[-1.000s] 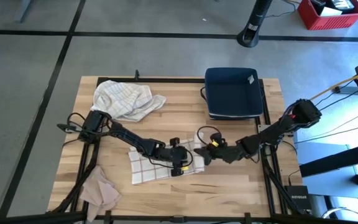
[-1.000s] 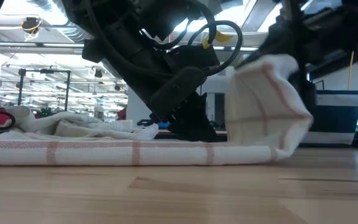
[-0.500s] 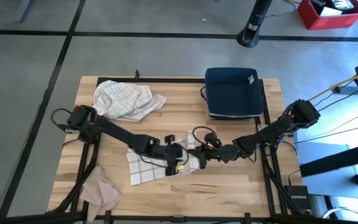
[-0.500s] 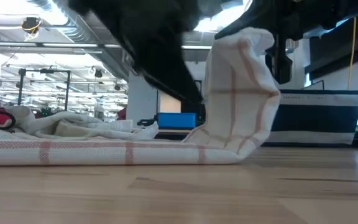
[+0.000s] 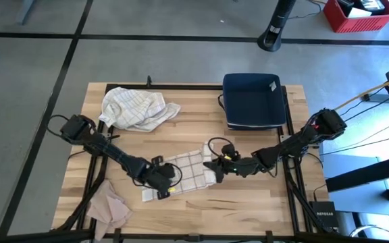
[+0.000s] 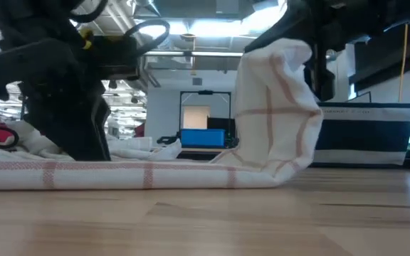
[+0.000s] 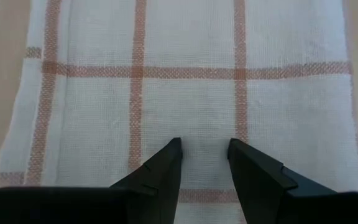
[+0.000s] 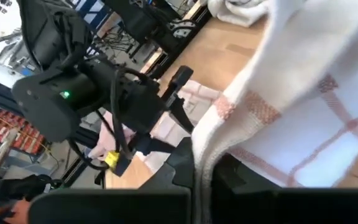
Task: Fold towel
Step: Fold the white patterned towel
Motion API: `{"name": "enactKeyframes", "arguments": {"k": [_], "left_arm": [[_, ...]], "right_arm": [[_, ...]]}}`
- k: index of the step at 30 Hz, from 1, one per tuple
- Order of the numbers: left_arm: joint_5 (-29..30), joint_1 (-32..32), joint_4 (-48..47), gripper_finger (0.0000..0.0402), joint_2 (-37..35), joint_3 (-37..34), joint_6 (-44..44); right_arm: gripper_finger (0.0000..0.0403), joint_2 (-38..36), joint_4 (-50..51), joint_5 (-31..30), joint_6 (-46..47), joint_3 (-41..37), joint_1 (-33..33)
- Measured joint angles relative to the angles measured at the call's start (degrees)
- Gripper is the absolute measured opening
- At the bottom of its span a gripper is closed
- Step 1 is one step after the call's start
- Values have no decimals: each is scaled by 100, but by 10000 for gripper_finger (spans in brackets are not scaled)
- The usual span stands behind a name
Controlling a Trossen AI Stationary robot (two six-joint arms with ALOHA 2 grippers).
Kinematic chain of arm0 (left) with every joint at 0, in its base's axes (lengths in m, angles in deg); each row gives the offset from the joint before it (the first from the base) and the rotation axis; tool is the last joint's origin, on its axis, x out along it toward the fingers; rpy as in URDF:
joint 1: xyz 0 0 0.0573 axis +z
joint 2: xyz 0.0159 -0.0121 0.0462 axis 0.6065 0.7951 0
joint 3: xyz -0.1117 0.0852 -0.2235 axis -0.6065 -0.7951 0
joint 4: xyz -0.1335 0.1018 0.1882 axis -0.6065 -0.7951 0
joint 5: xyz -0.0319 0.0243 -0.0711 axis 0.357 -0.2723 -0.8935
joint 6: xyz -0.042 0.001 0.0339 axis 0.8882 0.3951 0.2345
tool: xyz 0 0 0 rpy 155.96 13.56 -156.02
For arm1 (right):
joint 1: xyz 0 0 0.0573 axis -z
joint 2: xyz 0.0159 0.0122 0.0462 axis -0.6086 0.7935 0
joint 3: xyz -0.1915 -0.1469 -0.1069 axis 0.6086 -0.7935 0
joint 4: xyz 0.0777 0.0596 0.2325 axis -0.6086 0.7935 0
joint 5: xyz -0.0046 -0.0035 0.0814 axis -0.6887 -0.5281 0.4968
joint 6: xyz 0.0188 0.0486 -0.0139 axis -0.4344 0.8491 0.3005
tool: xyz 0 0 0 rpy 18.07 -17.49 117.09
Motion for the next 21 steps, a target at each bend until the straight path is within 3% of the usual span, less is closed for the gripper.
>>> {"name": "enactKeyframes", "arguments": {"k": [8, 15, 21], "left_arm": [[339, 104, 1142, 127, 7, -421, -166], [562, 204, 1489, 127, 21, -435, -331], [575, 101, 872, 127, -320, -161, -505]], "right_arm": [[19, 994, 16, 354, -184, 968, 218], [19, 1753, -12, 809, -503, 2030, 433], [19, 1943, 34, 997, -796, 2571, 431]]}}
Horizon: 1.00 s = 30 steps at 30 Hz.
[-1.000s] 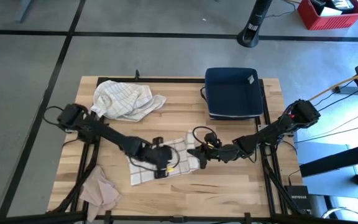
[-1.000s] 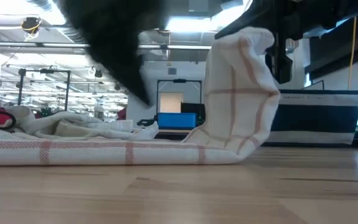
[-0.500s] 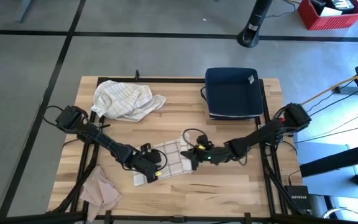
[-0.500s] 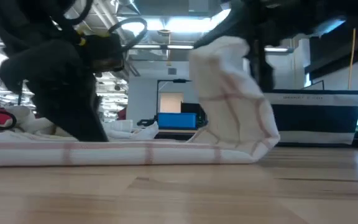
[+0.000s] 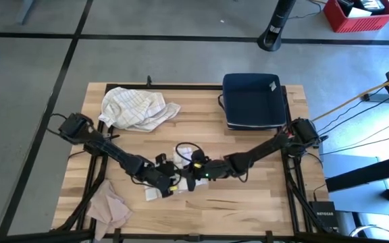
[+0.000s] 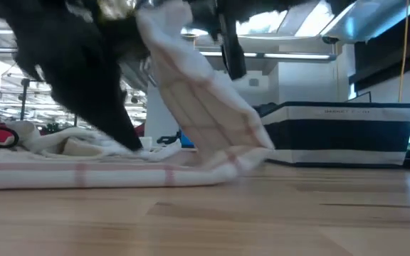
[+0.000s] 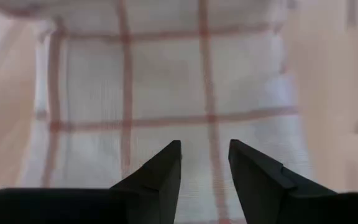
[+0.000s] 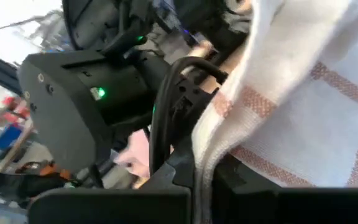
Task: Fold towel
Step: Fold the white patterned towel
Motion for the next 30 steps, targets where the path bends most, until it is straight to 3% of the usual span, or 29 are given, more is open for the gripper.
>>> {"name": "enactKeyframes", "arguments": {"k": [4, 10, 17, 22, 30], "left_arm": [[-21, -340, -1073, 127, -686, 257, 552], [-61, -1459, -2433, 127, -1146, 146, 2401], [254, -2342, -1959, 127, -609, -553, 4075], [622, -2306, -1672, 127, -159, -667, 4310], [771, -2260, -1335, 127, -173, -682, 3778]], "right_arm": [[19, 13, 6, 55, -49, 41, -1], [19, 22, 138, 62, 62, 32, -2], [19, 24, 116, -143, 247, 32, -7], [19, 334, 80, -209, 423, 339, -5], [19, 1223, 213, 216, 583, 1328, 116]]}}
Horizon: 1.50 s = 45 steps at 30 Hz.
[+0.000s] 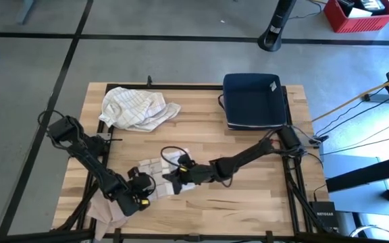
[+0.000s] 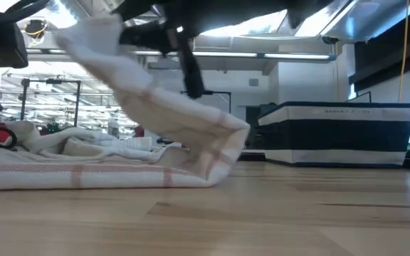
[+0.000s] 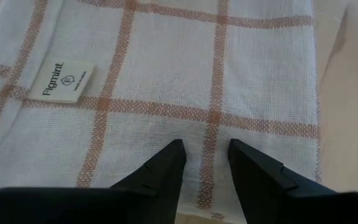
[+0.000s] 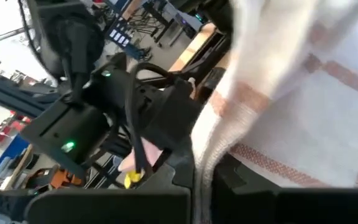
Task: Fold towel
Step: Fold the white patterned towel
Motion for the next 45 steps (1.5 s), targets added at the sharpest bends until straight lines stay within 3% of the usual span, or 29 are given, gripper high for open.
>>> {"name": "enactKeyframes", "arguments": {"k": [8, 30, 45], "left_arm": [[47, -86, -5, 127, 7, -7, 5], [81, -80, -44, 127, 11, -12, -86], [94, -80, -42, 127, 13, -13, -135]], "right_arm": [[19, 452, 80, 310, 460, 382, 77], [19, 652, 0, -133, 926, 461, 65], [19, 957, -201, -31, 1222, 617, 65]]}}
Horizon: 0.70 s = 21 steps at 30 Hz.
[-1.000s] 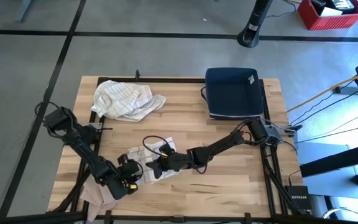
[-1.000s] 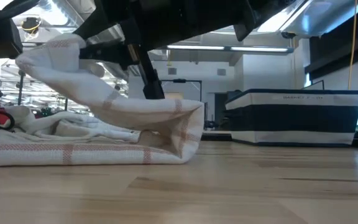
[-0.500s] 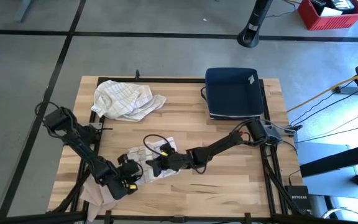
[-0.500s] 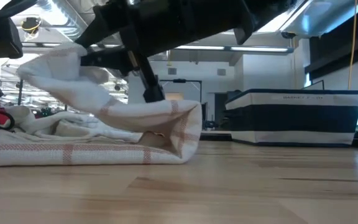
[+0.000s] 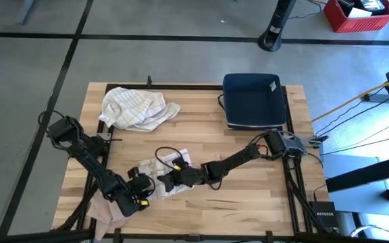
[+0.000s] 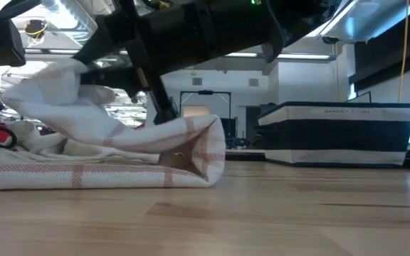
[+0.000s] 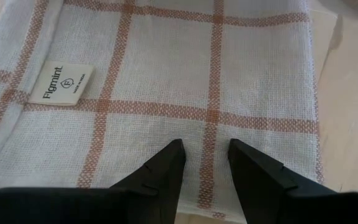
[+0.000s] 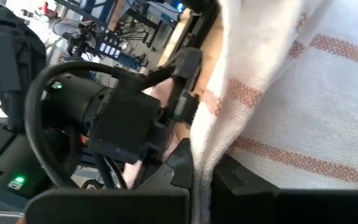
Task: Fold towel
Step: Fold the white patterned towel
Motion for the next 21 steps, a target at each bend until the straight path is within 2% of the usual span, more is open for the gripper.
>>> {"name": "enactKeyframes", "arguments": {"k": [5, 18, 21], "left_arm": [[5, 0, -2, 127, 0, 0, -4], [10, -1, 0, 127, 0, 0, 19], [10, -2, 0, 127, 0, 0, 20]], "right_arm": [[19, 257, 27, 204, -4, 159, -4], [19, 333, 8, 48, -75, 251, 0], [32, 333, 4, 44, -98, 251, 0]]}}
